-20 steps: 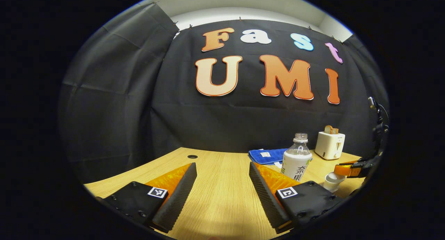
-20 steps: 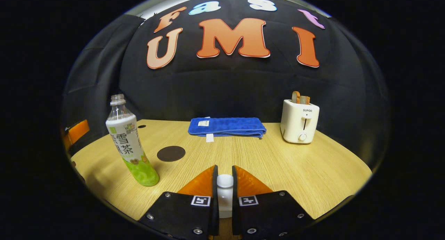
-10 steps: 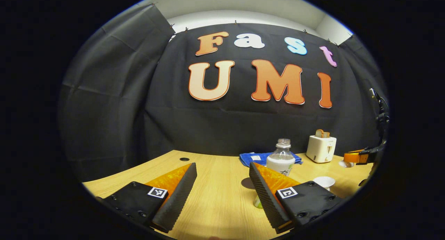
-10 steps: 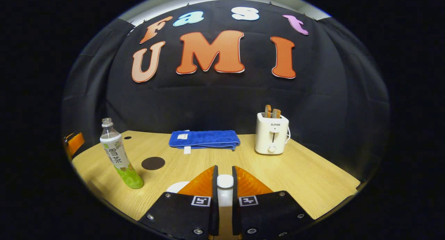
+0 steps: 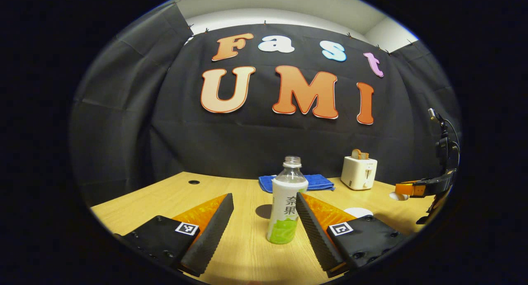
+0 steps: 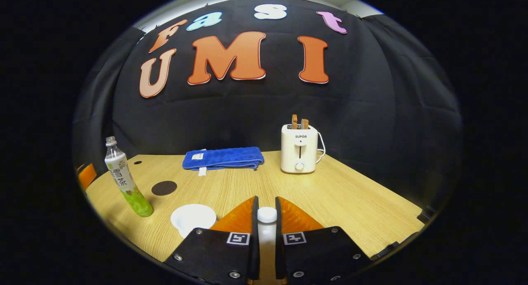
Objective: Open the teacup lid with one hand, grasp the water bottle and pour water into the teacup with the other hand; after pouring, place the water bottle on the coaster and then close the teacup lid.
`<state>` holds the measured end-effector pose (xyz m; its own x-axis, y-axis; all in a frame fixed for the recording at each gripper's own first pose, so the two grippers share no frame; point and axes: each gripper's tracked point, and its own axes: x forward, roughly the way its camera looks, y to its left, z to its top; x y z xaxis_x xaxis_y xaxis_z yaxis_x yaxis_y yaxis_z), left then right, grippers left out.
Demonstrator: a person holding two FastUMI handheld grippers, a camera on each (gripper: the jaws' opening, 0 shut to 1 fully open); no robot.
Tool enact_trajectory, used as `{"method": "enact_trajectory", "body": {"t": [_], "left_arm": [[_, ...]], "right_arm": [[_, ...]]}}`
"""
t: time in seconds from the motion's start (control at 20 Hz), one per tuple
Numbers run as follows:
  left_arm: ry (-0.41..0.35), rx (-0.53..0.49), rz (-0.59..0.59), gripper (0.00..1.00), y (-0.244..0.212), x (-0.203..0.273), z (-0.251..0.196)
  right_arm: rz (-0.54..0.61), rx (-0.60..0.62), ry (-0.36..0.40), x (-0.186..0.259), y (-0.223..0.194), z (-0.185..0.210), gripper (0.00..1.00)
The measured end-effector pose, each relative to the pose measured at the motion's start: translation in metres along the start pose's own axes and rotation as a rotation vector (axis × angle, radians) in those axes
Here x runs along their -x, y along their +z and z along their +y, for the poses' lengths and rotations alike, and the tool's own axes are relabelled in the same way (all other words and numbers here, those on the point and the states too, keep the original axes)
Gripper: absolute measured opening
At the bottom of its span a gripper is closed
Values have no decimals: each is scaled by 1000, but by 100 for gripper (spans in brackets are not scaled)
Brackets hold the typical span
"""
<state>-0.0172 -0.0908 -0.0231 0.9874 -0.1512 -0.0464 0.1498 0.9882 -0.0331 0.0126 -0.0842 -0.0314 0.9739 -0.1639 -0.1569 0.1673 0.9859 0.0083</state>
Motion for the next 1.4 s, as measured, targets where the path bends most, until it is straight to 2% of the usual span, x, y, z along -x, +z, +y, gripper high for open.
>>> {"method": "enact_trajectory", "body": {"t": [0.25, 0.7, 1.0, 1.1, 1.2, 1.4], "left_arm": [[-31, -30, 33, 99, -16, -18, -25], [-5, -67, 109, 100, -53, -64, -24], [-31, -75, 173, 99, -74, -78, -28], [-31, -70, 152, 99, -70, -81, -28], [-33, -75, 149, 73, -70, -81, -27], [-34, -175, 163, 66, -67, -82, -23]], "right_arm": [[17, -31, -17, -1, -5, -13, 15], [37, -49, -52, -6, -11, -31, 15], [50, -50, -46, -9, -15, -29, 15], [52, -50, -43, -10, -15, -27, 15], [53, -54, -40, -10, -16, -26, 15], [46, -54, -35, -6, -13, -25, 15]]}}
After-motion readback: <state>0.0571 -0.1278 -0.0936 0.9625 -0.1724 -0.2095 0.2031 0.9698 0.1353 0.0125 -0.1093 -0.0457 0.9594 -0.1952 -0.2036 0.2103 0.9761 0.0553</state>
